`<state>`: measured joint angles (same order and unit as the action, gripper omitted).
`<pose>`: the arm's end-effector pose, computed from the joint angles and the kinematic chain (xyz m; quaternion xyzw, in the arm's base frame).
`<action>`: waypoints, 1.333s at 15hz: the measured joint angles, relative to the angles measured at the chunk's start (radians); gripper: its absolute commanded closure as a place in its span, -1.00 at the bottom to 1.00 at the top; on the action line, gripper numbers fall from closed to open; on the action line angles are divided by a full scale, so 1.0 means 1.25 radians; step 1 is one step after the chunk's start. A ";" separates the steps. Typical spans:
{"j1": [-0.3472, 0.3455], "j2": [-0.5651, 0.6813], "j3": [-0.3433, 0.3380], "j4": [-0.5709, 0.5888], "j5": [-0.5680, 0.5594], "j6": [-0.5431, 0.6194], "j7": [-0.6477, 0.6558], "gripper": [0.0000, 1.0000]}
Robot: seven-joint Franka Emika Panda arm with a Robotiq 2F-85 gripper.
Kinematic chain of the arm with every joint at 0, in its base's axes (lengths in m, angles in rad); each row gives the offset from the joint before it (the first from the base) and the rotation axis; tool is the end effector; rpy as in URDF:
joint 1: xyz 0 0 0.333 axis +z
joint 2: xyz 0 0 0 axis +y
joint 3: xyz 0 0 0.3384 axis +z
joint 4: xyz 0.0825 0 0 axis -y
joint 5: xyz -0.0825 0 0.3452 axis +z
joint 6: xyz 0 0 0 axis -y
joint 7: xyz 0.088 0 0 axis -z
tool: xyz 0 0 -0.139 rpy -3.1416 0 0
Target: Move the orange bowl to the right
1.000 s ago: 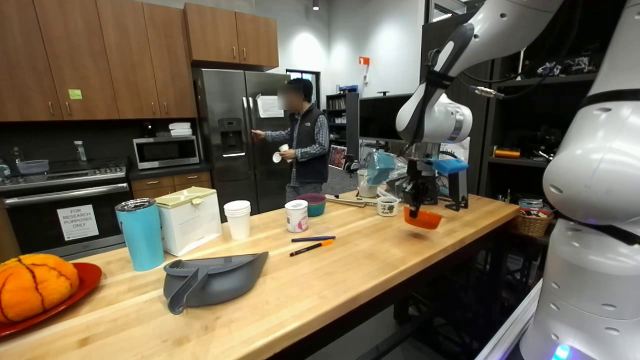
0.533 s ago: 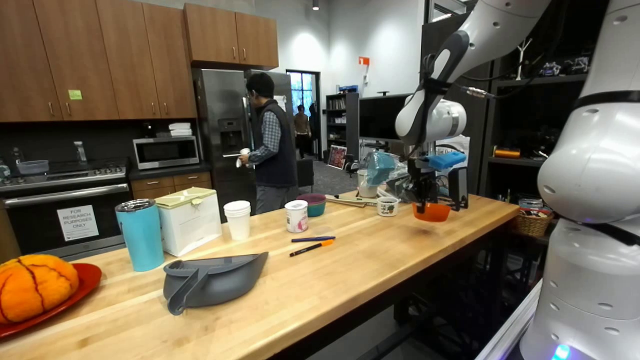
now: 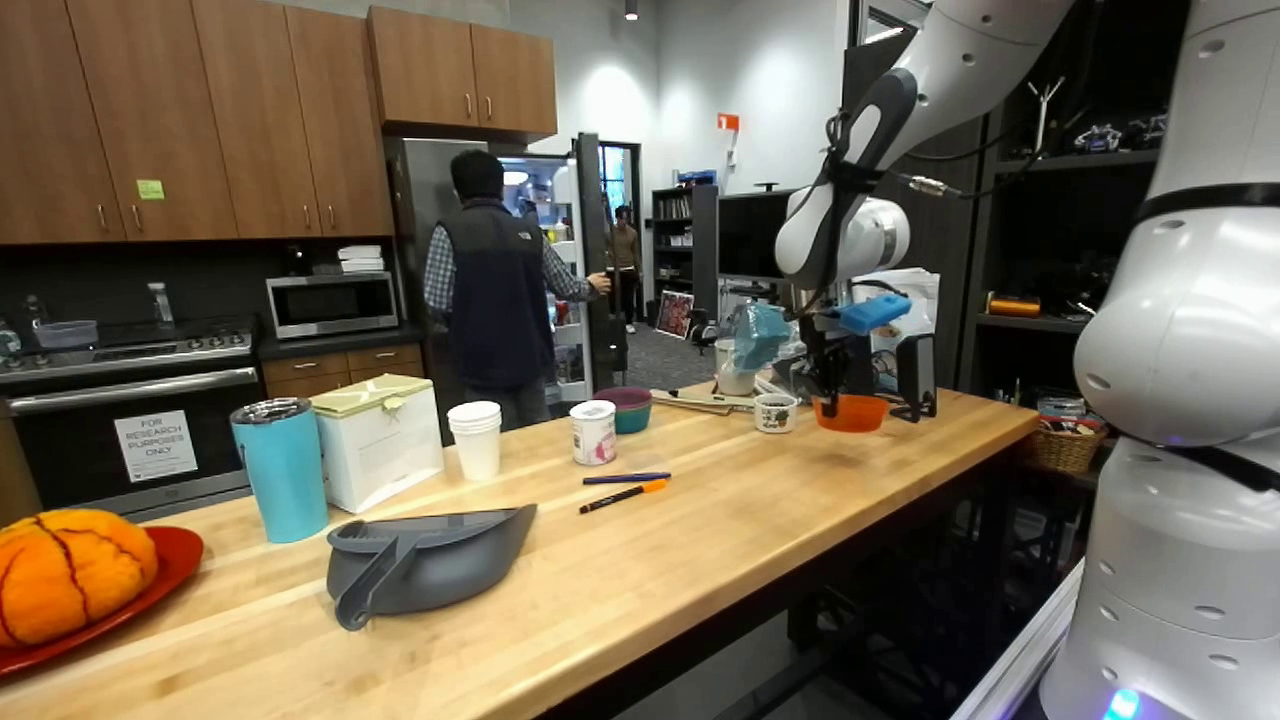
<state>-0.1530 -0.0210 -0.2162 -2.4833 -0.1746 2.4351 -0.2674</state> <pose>0.4098 -0.1628 0.3150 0.9983 0.0164 -0.0297 0.0465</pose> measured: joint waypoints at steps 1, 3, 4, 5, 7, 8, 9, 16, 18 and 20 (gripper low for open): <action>0.000 0.000 0.003 0.003 0.000 0.000 0.000 0.93; 0.000 0.000 0.005 0.004 0.000 0.000 -0.001 0.93; 0.000 0.000 0.005 0.004 0.000 0.000 -0.001 0.93; 0.000 0.001 0.005 0.004 0.000 0.000 -0.001 0.98; 0.000 0.001 0.006 0.004 0.003 0.000 0.000 0.98; 0.000 0.004 0.010 0.004 0.012 0.001 0.006 0.98; 0.001 0.009 0.015 0.004 0.032 0.006 0.016 0.98; 0.004 0.085 0.042 0.008 0.162 0.110 0.129 0.98; 0.002 0.103 0.041 0.009 0.162 0.128 0.165 0.98; 0.001 0.112 0.037 0.011 0.159 0.137 0.198 0.98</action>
<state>-0.1511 0.1196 -0.1705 -2.4697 0.0247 2.6065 -0.0197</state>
